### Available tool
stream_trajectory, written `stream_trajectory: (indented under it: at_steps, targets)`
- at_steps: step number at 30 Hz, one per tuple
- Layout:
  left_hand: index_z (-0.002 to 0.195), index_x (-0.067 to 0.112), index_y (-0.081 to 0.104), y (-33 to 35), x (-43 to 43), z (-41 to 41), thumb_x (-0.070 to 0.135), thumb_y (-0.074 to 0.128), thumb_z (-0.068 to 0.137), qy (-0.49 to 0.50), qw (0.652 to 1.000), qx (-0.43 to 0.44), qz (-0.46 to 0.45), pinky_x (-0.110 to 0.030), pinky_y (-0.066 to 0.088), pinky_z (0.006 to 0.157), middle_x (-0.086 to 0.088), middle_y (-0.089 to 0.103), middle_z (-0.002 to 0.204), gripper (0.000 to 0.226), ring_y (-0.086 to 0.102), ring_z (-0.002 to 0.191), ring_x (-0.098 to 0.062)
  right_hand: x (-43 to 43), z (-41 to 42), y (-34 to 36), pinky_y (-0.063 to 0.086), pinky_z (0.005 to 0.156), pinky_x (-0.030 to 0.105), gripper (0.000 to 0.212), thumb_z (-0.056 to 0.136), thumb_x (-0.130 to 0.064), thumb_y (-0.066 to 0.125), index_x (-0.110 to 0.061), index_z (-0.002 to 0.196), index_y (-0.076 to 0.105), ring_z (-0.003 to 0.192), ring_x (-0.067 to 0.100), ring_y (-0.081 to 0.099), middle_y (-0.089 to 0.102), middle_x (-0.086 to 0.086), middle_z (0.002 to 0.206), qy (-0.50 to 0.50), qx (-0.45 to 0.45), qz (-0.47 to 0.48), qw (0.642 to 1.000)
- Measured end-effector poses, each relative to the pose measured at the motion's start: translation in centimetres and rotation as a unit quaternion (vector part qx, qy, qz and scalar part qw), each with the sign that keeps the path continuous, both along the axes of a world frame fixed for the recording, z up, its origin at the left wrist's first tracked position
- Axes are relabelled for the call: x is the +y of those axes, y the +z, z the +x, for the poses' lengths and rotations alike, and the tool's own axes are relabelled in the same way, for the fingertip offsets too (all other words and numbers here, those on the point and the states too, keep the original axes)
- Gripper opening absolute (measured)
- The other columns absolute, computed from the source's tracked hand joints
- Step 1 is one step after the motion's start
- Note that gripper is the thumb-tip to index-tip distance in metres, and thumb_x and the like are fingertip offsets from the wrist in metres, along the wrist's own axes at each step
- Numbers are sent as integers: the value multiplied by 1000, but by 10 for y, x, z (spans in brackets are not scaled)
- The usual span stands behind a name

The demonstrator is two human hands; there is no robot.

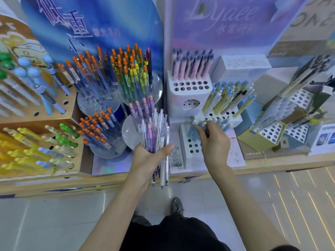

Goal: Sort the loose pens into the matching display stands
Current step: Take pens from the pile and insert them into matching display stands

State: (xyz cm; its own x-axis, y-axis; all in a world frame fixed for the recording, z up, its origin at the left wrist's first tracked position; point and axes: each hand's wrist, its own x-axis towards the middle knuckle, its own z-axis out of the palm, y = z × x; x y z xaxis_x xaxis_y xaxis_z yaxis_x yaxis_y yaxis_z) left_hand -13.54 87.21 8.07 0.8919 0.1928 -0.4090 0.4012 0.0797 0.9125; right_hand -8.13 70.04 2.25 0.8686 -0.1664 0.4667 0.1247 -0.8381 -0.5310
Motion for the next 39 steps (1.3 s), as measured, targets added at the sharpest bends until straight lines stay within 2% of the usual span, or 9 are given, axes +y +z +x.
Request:
stream_trajectory:
  at_steps: [5, 9, 13, 18, 22, 29, 33, 37, 39]
  targets:
    - [92, 20, 65, 2, -2, 1, 17, 79, 71, 0, 1000, 2, 4, -18, 49, 72, 4, 72, 81, 25, 68, 83, -10, -1, -5, -12, 24, 42, 25, 22, 89, -22, 66, -2, 94, 59, 49, 33, 54, 59, 9, 59, 9, 106, 15, 994]
    - [96, 16, 65, 3, -2, 2, 17, 80, 71, 7, 1000, 8, 4, -20, 50, 74, -1, 73, 86, 30, 69, 85, -11, -2, -16, 2, 39, 53, 32, 39, 90, -25, 64, -5, 121, 51, 59, 25, 58, 60, 1, 69, 21, 120, 98, 988]
    - [97, 16, 65, 5, -5, 3, 16, 80, 72, -3, 1000, 3, 0, -21, 51, 78, -3, 72, 86, 28, 69, 85, -12, -16, -18, 21, 38, 54, 31, 25, 96, -17, 53, -7, 120, 53, 55, 15, 52, 56, -2, 68, 3, 65, 165, 984]
    - [98, 15, 65, 5, -13, 2, 19, 80, 73, -9, 1000, 12, 0, -20, 49, 74, -5, 72, 88, 29, 68, 87, -15, -31, -5, 23, 49, 65, 38, 17, 97, -10, 50, -5, 106, 64, 70, 19, 57, 62, 2, 85, 48, 101, 137, 984]
    - [94, 18, 64, 5, -17, -2, 18, 80, 73, -5, 1000, 10, -1, -17, 50, 73, -1, 72, 85, 26, 68, 85, -13, -38, -8, 18, 51, 60, 46, 12, 95, -6, 52, -5, 100, 63, 65, 19, 54, 60, 1, 77, 63, 111, 150, 980]
    - [91, 19, 65, 3, -23, -6, 17, 80, 73, 1, 1000, 3, -1, -19, 51, 75, 1, 72, 83, 24, 69, 83, -11, -35, -9, 26, 52, 64, 42, 10, 94, -7, 56, -6, 97, 66, 61, 17, 58, 57, -9, 70, 150, 143, 146, 967]
    - [91, 23, 63, 3, -27, -7, 17, 80, 73, 5, 1000, 3, -3, -14, 48, 70, 6, 72, 83, 25, 68, 78, -1, -35, -9, 20, 51, 72, 47, 13, 95, -11, 54, -13, 106, 61, 68, 20, 61, 59, -10, 72, 131, 163, 167, 964]
    - [100, 22, 62, 0, -28, -9, 19, 81, 72, 10, 1000, 4, -3, -23, 49, 81, 1, 72, 95, 34, 67, 92, -10, -41, -17, 21, 46, 59, 27, 35, 94, -5, 51, -17, 126, 52, 66, 10, 58, 58, -6, 77, 128, 166, 162, 964]
    - [101, 25, 60, -1, -28, -9, 21, 81, 71, 13, 1000, 4, -2, -22, 48, 81, 3, 71, 98, 37, 66, 94, -8, -46, -15, 21, 43, 57, 31, 37, 94, -4, 47, -18, 128, 53, 61, 14, 56, 57, -6, 76, 119, 146, 124, 974]
